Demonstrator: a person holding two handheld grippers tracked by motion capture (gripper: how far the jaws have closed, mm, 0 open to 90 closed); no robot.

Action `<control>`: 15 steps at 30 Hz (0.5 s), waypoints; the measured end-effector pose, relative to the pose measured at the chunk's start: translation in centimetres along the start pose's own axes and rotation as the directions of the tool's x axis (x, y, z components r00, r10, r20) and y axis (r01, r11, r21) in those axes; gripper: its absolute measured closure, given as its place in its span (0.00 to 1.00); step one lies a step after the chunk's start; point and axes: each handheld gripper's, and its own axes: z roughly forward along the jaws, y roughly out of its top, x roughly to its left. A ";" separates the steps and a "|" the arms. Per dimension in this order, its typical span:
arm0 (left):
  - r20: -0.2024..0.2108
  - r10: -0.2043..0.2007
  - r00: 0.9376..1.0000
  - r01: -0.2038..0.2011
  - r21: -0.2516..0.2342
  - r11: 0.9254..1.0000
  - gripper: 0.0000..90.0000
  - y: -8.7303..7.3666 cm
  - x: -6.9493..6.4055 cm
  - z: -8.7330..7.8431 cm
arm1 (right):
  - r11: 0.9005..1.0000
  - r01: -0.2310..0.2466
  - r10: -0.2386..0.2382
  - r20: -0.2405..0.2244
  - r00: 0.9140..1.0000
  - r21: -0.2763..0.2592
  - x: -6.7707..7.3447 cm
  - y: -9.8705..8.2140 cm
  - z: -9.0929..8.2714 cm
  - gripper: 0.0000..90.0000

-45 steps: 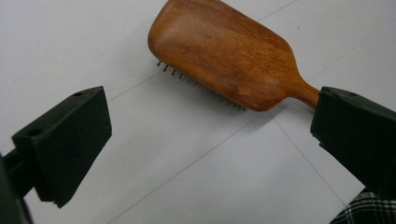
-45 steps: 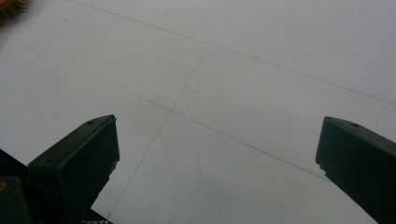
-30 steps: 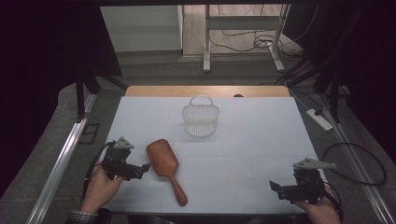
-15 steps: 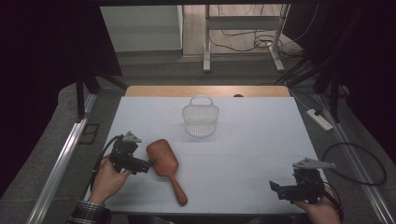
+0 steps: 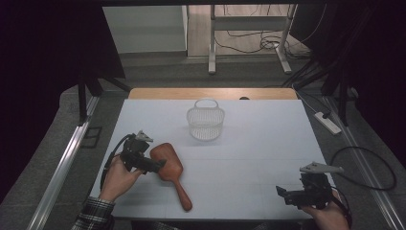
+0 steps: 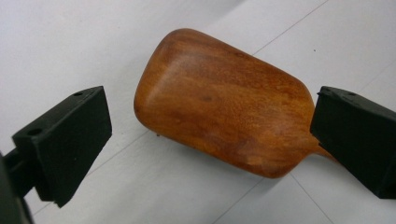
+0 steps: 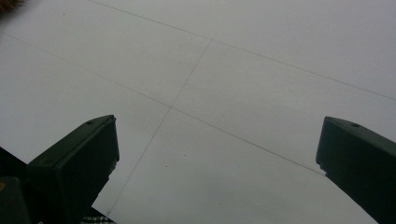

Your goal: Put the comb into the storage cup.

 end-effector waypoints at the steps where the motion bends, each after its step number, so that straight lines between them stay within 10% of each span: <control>1: 0.003 -0.002 1.000 0.002 -0.002 1.000 0.00 0.0 0.0 0.0 | 1.000 0.000 0.000 0.001 1.000 0.000 0.0 0.0 0.0 0.00; 8: -0.005 0.013 1.000 -0.013 0.011 1.000 0.02 0.5 0.2 0.2 | 1.000 0.000 0.000 0.002 1.000 0.002 0.0 0.0 0.0 0.00; 15: -0.043 0.025 0.999 -0.025 0.019 1.000 0.48 0.4 0.2 0.1 | 1.000 -0.001 0.001 0.001 1.000 0.003 0.0 0.0 0.0 0.00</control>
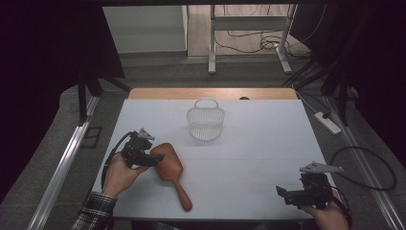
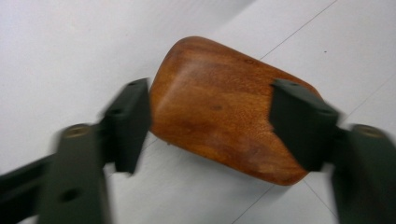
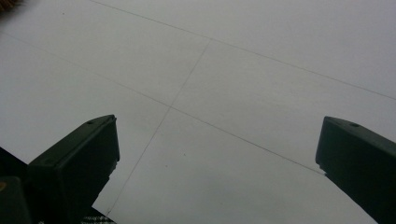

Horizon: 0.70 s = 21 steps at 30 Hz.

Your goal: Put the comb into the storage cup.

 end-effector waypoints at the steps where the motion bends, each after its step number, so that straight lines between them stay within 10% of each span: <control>1: 0.000 0.000 1.000 0.000 0.000 1.000 0.55 0.0 0.0 0.0 | 1.000 0.000 0.000 0.000 1.000 0.000 0.0 0.0 0.0 0.00; 9: 0.025 -0.022 0.999 0.022 0.021 1.000 0.98 -0.5 0.7 -0.4 | 1.000 -0.002 0.002 0.005 1.000 0.003 0.0 0.0 0.0 0.00; 21: 0.018 -0.049 0.999 0.048 0.084 0.995 0.99 -1.7 1.2 0.6 | 1.000 -0.004 0.004 0.010 1.000 0.005 0.0 0.0 0.1 0.01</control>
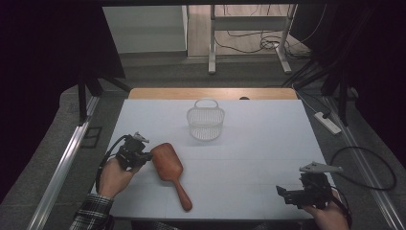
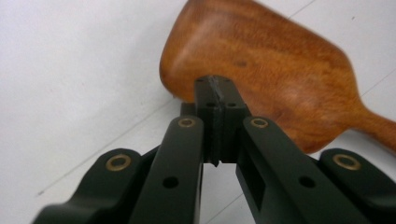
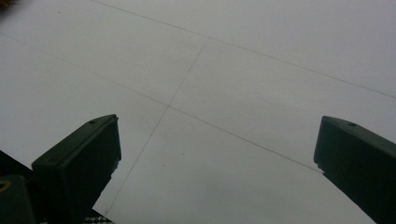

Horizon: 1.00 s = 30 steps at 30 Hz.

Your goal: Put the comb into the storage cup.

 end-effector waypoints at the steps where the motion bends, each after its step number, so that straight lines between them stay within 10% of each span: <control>1: -0.001 -0.004 1.000 0.004 0.006 1.000 0.99 -0.1 0.0 0.1 | 1.000 0.001 -0.001 0.000 1.000 0.000 0.0 0.0 0.0 0.01; 30: -0.022 -0.005 1.000 0.008 0.152 0.988 0.99 1.1 0.4 4.0 | 1.000 0.004 -0.004 0.000 1.000 0.010 0.0 0.0 0.1 0.02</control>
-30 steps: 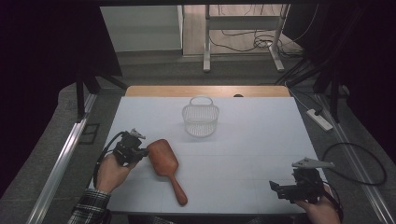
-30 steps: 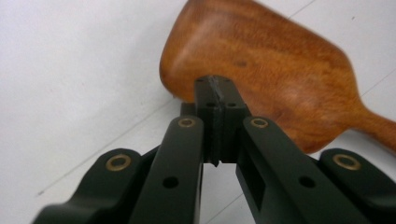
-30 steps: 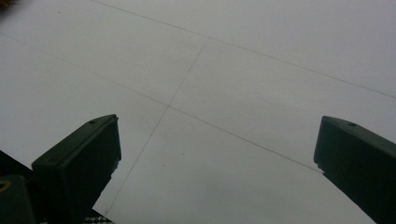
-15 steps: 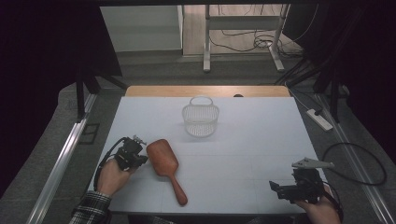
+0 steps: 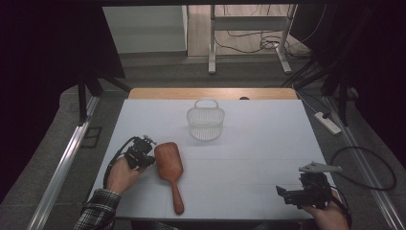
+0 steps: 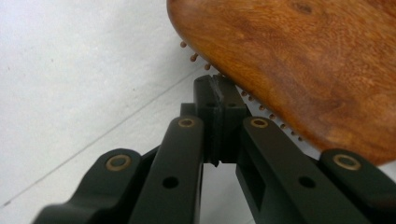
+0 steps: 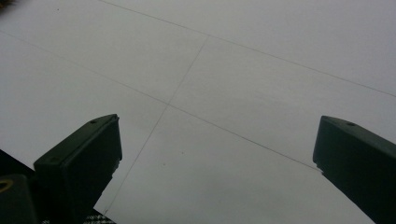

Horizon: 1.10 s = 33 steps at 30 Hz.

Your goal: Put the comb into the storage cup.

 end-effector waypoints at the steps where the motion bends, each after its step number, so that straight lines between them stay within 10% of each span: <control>1: -0.002 0.002 1.000 -0.002 0.000 1.000 0.99 0.2 0.0 0.1 | 1.000 0.000 0.000 0.000 1.000 0.001 0.0 0.0 0.0 0.02; 33: -0.019 0.115 0.993 -0.115 -0.007 0.993 0.99 5.5 -1.5 1.4 | 1.000 -0.006 0.006 -0.001 1.000 0.006 -0.1 0.0 0.1 0.02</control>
